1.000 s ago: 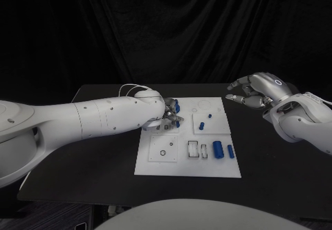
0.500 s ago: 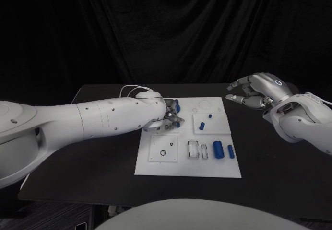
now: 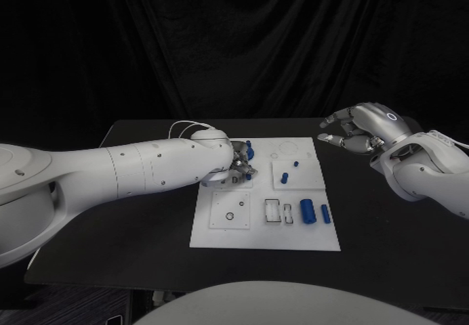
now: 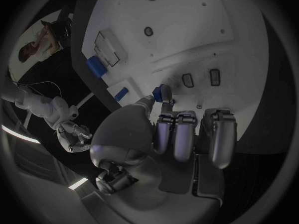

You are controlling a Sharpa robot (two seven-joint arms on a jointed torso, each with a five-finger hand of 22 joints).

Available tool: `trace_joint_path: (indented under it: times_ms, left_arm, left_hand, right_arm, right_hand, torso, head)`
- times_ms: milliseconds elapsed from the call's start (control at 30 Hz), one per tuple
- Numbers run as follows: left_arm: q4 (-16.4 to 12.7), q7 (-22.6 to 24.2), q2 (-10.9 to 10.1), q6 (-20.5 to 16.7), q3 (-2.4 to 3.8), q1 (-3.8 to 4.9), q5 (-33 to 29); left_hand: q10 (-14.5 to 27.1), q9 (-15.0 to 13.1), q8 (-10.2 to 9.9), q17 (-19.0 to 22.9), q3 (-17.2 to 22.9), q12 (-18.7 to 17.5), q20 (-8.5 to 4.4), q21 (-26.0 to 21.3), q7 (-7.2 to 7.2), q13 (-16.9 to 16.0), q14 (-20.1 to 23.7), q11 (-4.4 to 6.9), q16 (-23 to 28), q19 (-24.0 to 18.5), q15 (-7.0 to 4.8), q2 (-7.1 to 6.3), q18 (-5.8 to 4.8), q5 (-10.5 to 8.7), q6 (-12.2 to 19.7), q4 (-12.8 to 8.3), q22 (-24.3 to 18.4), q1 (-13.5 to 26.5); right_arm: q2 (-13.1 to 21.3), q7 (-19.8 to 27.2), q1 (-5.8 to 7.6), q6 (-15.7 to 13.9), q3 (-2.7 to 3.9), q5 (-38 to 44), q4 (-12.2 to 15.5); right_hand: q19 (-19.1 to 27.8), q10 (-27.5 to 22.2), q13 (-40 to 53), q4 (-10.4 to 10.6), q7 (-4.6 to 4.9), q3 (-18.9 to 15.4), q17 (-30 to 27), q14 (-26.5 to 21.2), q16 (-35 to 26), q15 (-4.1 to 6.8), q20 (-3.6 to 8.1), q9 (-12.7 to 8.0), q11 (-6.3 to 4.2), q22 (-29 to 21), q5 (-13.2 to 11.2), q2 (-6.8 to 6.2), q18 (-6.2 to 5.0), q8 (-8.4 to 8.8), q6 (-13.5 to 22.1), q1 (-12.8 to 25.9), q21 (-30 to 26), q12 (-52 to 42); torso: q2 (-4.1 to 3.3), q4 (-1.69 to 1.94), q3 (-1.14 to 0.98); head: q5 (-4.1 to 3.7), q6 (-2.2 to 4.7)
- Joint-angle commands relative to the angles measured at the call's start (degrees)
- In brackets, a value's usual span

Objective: Assemble the parts on the task board

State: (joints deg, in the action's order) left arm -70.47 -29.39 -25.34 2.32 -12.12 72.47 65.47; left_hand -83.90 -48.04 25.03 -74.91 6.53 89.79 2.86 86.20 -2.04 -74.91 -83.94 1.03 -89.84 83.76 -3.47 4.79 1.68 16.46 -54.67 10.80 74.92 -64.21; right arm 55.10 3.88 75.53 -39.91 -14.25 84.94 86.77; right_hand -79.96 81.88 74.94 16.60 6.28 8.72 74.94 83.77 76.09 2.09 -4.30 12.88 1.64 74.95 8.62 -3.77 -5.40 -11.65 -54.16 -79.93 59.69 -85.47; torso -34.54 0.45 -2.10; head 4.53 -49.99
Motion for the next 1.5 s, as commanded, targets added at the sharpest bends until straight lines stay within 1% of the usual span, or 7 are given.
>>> trace_joint_path:
  times_ms: [33, 233, 300, 500, 600, 833, 1500]
  left_arm:
    - [-0.06, 0.44, 0.07, 0.76, 0.06, -0.14, -0.05]
    - [-0.19, 0.74, -0.17, 0.7, 0.06, -0.16, -0.05]
    - [-0.22, 0.8, -0.23, 0.67, 0.06, -0.17, -0.05]
    - [-0.61, 0.99, -0.59, 0.24, 0.06, -0.2, -0.05]
    - [-1.07, 1.03, -0.98, -0.33, 0.06, -0.21, -0.05]
    - [-2.72, 1.24, -2.58, -2.69, 0.06, -0.21, -0.05]
    - [-7.8, 0.94, -9.38, -7.82, 0.04, -0.21, -0.05]
  left_hand:
    - [-6.1, -0.06, -1.11, -15.09, 1.59, 0.21, -0.25, -0.26, -0.03, -15.09, -6.06, 0.47, -0.16, -0.29, -0.45, -0.49, 0.33, 1.96, -0.58, -0.75, 8.66, -0.39]
    - [-6.1, -0.19, -3.64, -15.09, 7.12, 0.21, -0.34, -0.44, -0.05, -15.09, -6.06, 0.5, -0.16, -0.27, -0.47, -2.45, 0.36, 7.52, -1.37, -3.48, 8.72, -0.49]
    - [-6.1, -0.45, -4.29, -15.09, 9.3, 0.21, -0.29, -0.48, -0.08, -15.09, -6.06, 0.5, -0.16, -0.23, -0.48, -3.24, 0.34, 8.17, -1.67, -4.24, 8.79, 0.2]
    - [-6.1, -2.42, -5.79, -15.09, 20.1, 0.21, -0.27, -0.66, -0.28, -15.09, -6.06, 0.39, -0.16, -0.18, -0.41, -6.3, 0.35, 12.72, -2.3, -9.25, 8.98, 2.47]
    - [-6.1, -3.72, -6.11, -15.09, 23.89, 0.21, -0.21, -0.71, -0.29, -15.09, -6.06, 0.37, -0.16, -0.09, -0.33, -7.09, 0.34, 12.41, -2.56, -11.25, 9.13, 4.51]
    - [-6.1, -4.75, -6.28, -15.09, 26.24, 0.21, -0.19, -0.72, -0.3, -15.09, -6.06, 0.41, -0.16, 0.0, -0.4, -7.49, 0.32, 12.01, -2.8, -13.07, 9.27, 5.55]
    - [-6.1, -6.14, -6.67, -15.09, 28.02, 0.21, -0.21, -1.01, -0.27, -15.09, -6.06, 0.42, -0.16, -0.19, -0.42, -7.39, 0.4, 8.3, -3.19, -14.25, 9.17, 7.46]
  right_arm:
    - [0.02, 0.41, -0.14, -0.57, 0.04, 0.18, 0.13]
    - [0.02, 0.33, -0.15, -0.51, 0.04, 0.18, 0.21]
    - [0.01, 0.25, -0.15, -0.47, 0.04, 0.18, 0.2]
    - [0.0, -0.07, -0.2, -0.22, 0.04, 0.18, 0.12]
    - [0.0, -0.27, -0.24, -0.04, 0.04, 0.18, 0.1]
    - [0.27, -0.72, -0.33, 0.33, 0.04, 0.18, 0.1]
    - [1.23, -1.22, -0.9, 0.9, 0.04, 0.17, 0.24]
  right_hand:
    - [-0.41, 0.11, 4.24, 0.0, 0.01, 0.3, 3.0, 0.77, 0.02, -0.14, 0.04, -0.06, 0.13, 7.8, 0.32, 0.25, -0.1, -0.06, -0.29, -0.16, 0.17, 0.21]
    - [-0.41, 0.11, 4.24, 0.0, 0.01, 0.3, 3.0, 0.77, 0.02, -0.14, 0.04, -0.06, 0.13, 7.8, 0.32, 0.25, -0.1, -0.06, -0.29, -0.16, 0.17, 0.21]
    - [-0.41, 0.11, 4.24, 0.0, 0.01, 0.3, 3.0, 0.77, 0.02, -0.14, 0.04, -0.06, 0.13, 7.8, 0.32, 0.25, -0.1, -0.06, -0.29, -0.16, 0.17, 0.21]
    - [-0.39, 0.06, 4.15, -0.02, -0.01, 0.36, 2.9, 0.75, -0.09, -0.13, 0.05, -0.09, 0.12, 7.77, 0.35, 0.3, -0.13, -0.06, -0.37, -0.24, 0.04, 0.25]
    - [-0.39, 0.06, 4.15, -0.02, -0.01, 0.36, 2.9, 0.75, -0.09, -0.13, 0.05, -0.09, 0.12, 7.77, 0.35, 0.3, -0.13, -0.06, -0.37, -0.24, 0.04, 0.25]
    - [-0.37, -0.05, 3.99, 0.01, 0.01, 0.38, 2.73, 0.68, -0.29, -0.13, 0.06, -0.14, 0.12, 7.74, 0.3, 0.3, -0.15, -0.01, -0.34, -0.24, -0.07, 0.33]
    - [-0.33, -0.15, 3.84, 0.04, 0.03, 0.39, 2.61, 0.63, -0.43, -0.13, 0.06, -0.19, 0.13, 7.7, 0.19, 0.33, -0.18, 0.04, -0.32, -0.22, -0.24, 0.4]
  torso:
    - [0.01, 0.02, 0.01]
    - [0.01, -0.01, -0.02]
    - [0.01, 0.02, -0.02]
    - [0.03, 0.06, -0.06]
    - [0.04, 0.0, -0.06]
    - [0.04, 0.04, -0.02]
    - [-0.04, 0.37, -0.04]
  head:
    - [-0.07, -0.01]
    - [0.05, -0.01]
    - [0.04, -0.01]
    - [0.26, -0.01]
    - [0.42, -0.01]
    - [0.47, -0.01]
    - [1.01, -0.01]
